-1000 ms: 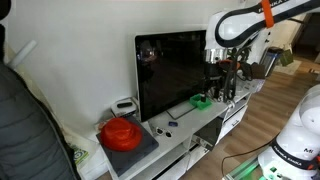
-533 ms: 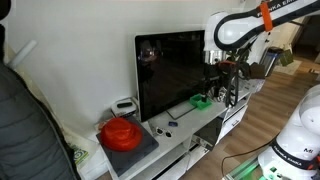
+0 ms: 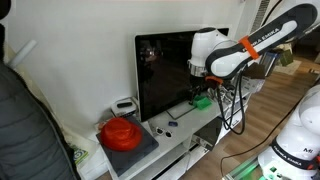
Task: Pick up the blue toy from the tv stand and put it in the green lunch box
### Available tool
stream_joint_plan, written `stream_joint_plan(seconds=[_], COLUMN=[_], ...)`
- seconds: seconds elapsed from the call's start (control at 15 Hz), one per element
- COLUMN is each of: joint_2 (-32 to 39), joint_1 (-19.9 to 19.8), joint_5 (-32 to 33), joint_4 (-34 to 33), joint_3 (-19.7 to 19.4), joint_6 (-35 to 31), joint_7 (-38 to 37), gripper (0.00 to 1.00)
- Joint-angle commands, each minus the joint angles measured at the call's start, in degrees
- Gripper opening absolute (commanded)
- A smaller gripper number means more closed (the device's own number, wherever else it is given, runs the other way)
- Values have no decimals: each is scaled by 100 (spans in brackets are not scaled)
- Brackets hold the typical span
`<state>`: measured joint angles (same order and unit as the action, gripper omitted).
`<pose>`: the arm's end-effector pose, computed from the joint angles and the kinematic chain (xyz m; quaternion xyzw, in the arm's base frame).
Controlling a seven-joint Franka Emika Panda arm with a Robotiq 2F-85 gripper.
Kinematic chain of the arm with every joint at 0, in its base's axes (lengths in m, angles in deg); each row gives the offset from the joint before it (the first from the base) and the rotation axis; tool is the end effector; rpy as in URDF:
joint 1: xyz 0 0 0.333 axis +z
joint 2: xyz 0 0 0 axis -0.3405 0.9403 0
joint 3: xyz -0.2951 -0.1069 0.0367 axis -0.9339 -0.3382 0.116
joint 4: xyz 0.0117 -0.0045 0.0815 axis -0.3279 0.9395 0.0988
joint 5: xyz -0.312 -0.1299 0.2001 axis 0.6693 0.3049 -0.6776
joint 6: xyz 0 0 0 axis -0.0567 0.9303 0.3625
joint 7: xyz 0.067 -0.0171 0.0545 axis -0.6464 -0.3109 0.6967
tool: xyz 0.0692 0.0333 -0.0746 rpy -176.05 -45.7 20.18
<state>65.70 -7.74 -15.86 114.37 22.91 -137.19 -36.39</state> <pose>0.3625 0.1979 0.3495 0.9766 0.1986 0.0398 0.0726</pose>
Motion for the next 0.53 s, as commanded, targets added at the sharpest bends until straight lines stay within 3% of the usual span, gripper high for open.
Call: stream_joint_plan(seconds=[0.0,0.27,0.4,0.47], joint_2=[816,1914,2430,2697], joint_1=[-99,-135,-184,-299], joint_5=[93,-156,-535,-418], joint_4=[96,-26,-167,-319], joint_3=[-255,-659,-742,-740], joint_6=[-1535,-2731,-2958,-2844], joint_7=[419,1553,2477,2768], gripper=[100,100,100,100])
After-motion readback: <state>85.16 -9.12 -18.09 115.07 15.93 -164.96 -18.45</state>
